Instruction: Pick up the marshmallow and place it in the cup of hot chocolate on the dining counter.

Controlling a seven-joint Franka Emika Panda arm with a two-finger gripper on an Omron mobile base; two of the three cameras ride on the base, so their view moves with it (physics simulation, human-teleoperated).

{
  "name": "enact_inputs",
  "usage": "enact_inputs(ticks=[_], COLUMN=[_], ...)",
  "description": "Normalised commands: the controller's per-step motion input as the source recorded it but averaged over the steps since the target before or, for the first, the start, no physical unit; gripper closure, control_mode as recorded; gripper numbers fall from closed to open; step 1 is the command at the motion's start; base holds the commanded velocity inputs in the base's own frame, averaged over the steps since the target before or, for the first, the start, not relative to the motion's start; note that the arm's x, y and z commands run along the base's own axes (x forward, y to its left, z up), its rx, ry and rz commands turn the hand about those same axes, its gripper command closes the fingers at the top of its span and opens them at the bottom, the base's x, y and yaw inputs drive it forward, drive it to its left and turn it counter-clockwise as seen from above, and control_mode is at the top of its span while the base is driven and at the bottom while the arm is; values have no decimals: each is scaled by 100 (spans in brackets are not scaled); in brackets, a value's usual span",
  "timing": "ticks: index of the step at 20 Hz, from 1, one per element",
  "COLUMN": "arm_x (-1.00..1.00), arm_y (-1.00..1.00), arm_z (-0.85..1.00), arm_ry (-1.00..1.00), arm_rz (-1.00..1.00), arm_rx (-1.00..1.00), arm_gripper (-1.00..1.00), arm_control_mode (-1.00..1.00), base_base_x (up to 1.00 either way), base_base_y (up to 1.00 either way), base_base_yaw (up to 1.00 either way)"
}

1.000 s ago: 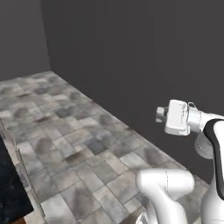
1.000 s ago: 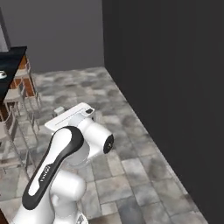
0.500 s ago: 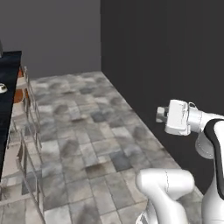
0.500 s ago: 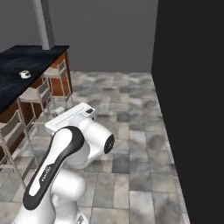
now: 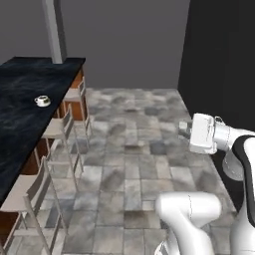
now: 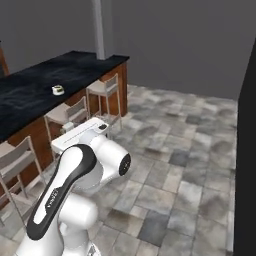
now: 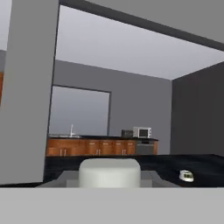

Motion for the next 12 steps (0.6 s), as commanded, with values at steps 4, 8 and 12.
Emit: enact_inputs(ticks=[4, 8, 12], arm_x=[0, 0, 0], arm_y=[0, 0, 0], arm_z=[0, 0, 0], arm_ry=[0, 0, 0], arm_rz=[0, 0, 0], arm_rx=[0, 0, 0], arm_gripper=[100, 100, 100], arm_control_mode=[100, 100, 100], base_base_x=[100, 100, 100], base_base_y=[-54, -54, -57], base_base_yaw=[55, 55, 55])
